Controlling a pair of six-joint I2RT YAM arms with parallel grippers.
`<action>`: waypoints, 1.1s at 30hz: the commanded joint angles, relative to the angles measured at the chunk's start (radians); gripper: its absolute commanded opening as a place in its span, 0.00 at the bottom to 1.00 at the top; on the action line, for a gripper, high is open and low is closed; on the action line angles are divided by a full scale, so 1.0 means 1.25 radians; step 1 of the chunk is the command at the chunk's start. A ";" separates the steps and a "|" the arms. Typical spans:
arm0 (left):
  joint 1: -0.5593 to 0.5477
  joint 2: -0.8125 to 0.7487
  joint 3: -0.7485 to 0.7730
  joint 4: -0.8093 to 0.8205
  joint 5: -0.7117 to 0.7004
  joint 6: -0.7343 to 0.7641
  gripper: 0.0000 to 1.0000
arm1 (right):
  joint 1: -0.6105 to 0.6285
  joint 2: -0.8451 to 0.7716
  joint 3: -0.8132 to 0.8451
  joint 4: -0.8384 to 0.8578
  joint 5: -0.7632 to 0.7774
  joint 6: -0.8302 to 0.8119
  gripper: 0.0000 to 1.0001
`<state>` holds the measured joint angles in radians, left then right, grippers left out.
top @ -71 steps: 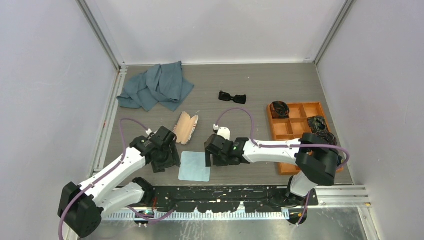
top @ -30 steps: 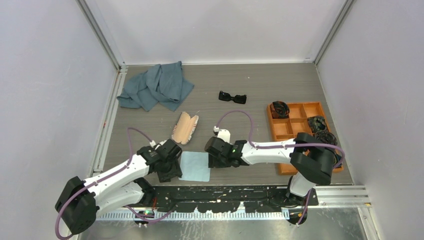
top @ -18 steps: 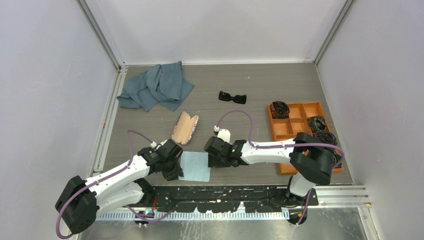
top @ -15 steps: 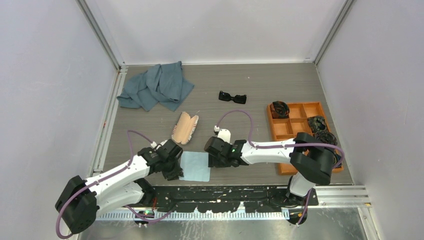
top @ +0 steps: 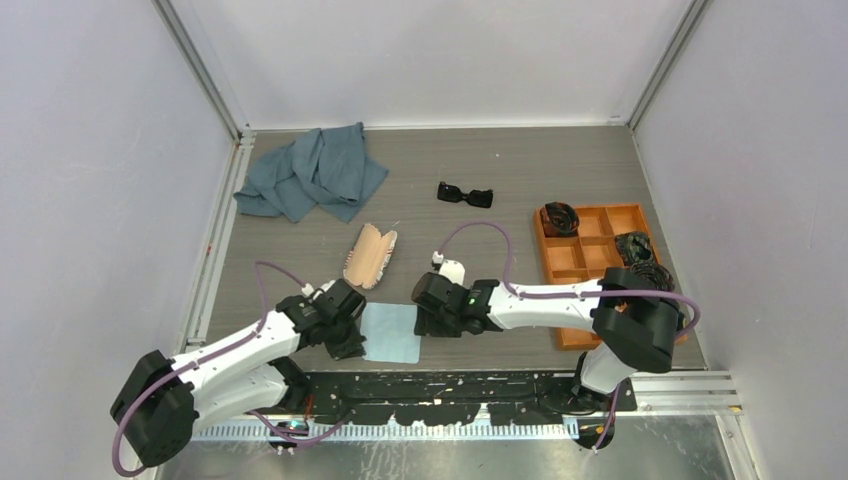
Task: Organize the sunglasses
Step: Adjust the glasses cleaning cloth at the center of the board.
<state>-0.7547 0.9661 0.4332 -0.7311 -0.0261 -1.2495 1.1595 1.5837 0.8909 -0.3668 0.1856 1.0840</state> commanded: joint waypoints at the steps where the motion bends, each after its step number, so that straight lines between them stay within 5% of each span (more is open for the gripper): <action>1: -0.005 -0.033 -0.014 0.007 -0.018 -0.006 0.01 | 0.029 -0.016 -0.025 0.066 -0.011 0.094 0.54; 17: -0.005 -0.095 0.005 -0.024 -0.046 0.015 0.01 | 0.106 0.073 0.026 -0.061 0.105 0.357 0.46; 33: -0.005 -0.178 -0.010 -0.073 -0.070 0.014 0.01 | 0.157 0.102 0.076 -0.104 0.111 0.375 0.36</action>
<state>-0.7574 0.7715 0.4072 -0.7860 -0.0757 -1.2442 1.3457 1.6825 0.9493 -0.4633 0.2977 1.5444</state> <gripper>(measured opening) 0.011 0.368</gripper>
